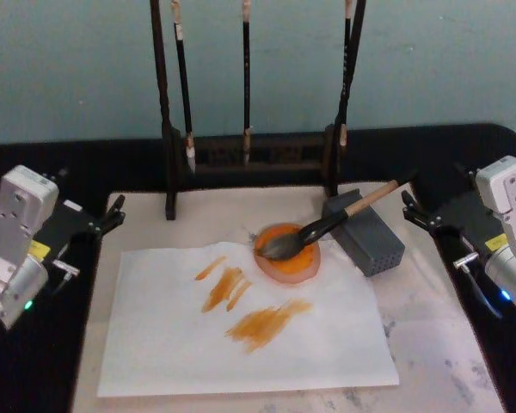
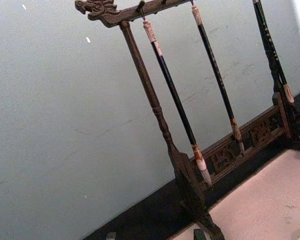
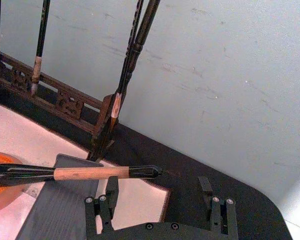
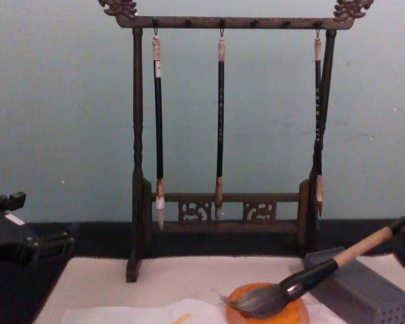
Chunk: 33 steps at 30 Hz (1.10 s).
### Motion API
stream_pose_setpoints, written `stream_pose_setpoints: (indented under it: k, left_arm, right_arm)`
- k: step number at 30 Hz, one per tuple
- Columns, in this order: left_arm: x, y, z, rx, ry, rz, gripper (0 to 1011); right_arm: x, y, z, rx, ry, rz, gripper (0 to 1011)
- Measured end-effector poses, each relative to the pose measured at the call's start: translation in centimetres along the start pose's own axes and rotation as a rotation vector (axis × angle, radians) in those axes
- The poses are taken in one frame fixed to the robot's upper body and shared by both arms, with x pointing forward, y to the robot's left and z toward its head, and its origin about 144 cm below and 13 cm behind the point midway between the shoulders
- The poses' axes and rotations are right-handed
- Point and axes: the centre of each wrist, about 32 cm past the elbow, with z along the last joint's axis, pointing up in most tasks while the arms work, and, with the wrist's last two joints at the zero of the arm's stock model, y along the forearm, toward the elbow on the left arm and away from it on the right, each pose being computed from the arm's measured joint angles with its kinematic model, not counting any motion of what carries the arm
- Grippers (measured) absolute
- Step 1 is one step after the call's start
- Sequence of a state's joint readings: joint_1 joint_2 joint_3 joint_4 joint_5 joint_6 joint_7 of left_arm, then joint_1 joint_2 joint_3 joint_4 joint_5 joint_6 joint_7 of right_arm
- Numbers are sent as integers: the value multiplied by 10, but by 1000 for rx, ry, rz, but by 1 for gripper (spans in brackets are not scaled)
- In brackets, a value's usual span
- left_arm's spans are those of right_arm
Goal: Pick up the brush from the inkstone, write on the paper, then place the brush back to its original position.
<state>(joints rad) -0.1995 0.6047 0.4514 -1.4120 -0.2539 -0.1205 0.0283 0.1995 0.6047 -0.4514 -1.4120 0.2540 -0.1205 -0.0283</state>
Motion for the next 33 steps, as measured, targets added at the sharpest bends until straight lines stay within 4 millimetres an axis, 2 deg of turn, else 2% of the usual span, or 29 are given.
stream_pose_setpoints:
  k: [33]
  left_arm:
    - [0, 0, 0, 0, 0, 0, 1001]
  right_arm:
    - [0, 0, 0, 0, 0, 0, 1000]
